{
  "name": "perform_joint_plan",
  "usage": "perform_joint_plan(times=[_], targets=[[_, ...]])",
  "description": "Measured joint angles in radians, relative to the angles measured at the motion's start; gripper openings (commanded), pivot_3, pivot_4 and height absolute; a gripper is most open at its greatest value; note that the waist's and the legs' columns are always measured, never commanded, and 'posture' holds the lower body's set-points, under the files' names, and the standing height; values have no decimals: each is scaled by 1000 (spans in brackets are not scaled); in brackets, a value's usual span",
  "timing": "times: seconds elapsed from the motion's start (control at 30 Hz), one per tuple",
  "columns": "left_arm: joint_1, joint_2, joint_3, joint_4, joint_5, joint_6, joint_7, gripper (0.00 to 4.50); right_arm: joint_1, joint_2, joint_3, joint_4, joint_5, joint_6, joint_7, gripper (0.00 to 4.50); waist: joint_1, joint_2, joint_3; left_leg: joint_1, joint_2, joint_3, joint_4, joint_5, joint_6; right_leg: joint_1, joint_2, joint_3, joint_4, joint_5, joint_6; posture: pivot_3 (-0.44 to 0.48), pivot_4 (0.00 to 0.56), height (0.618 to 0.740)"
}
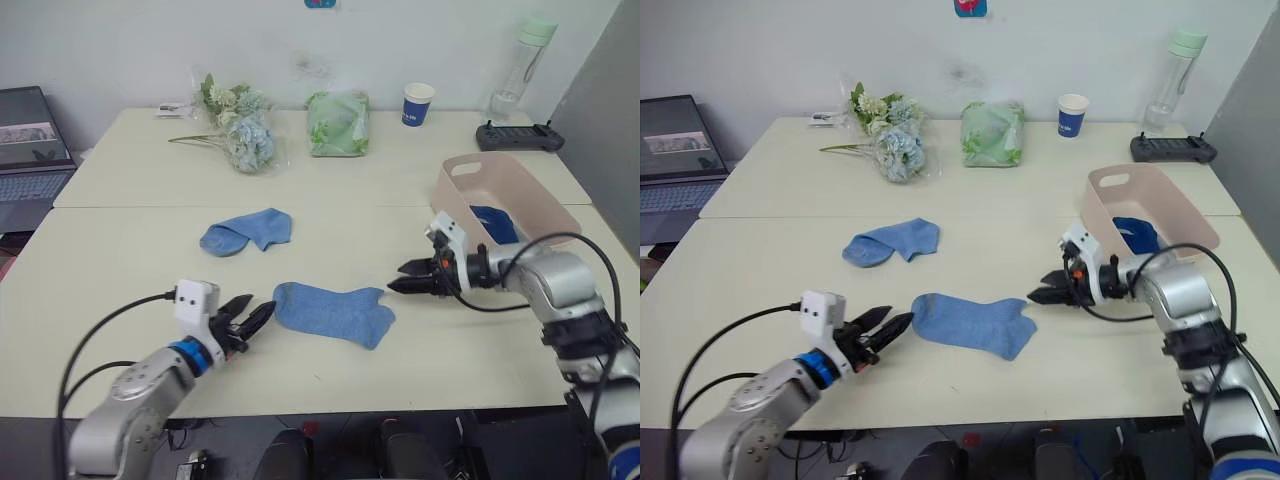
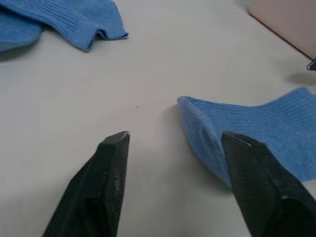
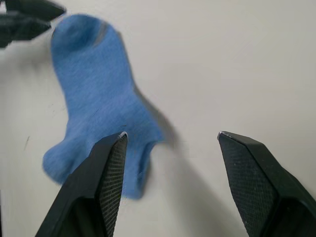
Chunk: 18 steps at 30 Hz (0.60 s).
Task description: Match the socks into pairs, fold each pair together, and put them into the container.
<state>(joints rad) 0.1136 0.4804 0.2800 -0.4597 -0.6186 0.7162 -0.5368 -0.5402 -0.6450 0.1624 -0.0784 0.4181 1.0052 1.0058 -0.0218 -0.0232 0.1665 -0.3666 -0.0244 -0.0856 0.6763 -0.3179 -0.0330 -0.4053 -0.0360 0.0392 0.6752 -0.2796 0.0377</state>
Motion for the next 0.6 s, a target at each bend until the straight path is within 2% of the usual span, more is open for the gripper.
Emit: perform_joint_plan(times=[0.17, 0.37, 0.4, 0.47, 0.6], targets=[[-119, 14, -36, 81, -12, -2, -44, 3229, 96, 9, -1, -139, 0, 8, -80, 3178, -2, 0, 0, 0, 0, 0, 0, 0, 0, 0, 0, 0, 0, 0, 0, 0, 150, 740], [-198, 14, -150, 186, 49, -32, -69, 3229, 146, 40, 48, -170, -34, -39, -158, 3178, -6, 0, 0, 1, 0, 1, 0, 0, 0, 0, 0, 1, 0, 0, 0, 0, 150, 740], [-200, 17, -168, 199, 65, -39, -71, 3053, 148, 40, 53, -175, -41, -47, -161, 3178, -6, 0, 0, 1, 0, 1, 0, 0, 0, 0, 0, 1, 0, 0, 0, 0, 150, 740], [-199, 27, -196, 218, 94, -54, -85, 2631, 159, 38, 57, -185, -44, -62, -167, 2785, -6, 0, 0, 1, 0, 0, 0, 0, 0, 0, 1, 0, 0, 0, 0, 0, 150, 740], [-184, 41, -194, 224, 100, -68, -97, 1369, 184, 18, 64, -212, -43, -72, -163, 1528, -6, 0, 0, 1, 0, 0, 0, 0, 0, 0, 1, 0, 0, 0, 0, 0, 150, 740]])
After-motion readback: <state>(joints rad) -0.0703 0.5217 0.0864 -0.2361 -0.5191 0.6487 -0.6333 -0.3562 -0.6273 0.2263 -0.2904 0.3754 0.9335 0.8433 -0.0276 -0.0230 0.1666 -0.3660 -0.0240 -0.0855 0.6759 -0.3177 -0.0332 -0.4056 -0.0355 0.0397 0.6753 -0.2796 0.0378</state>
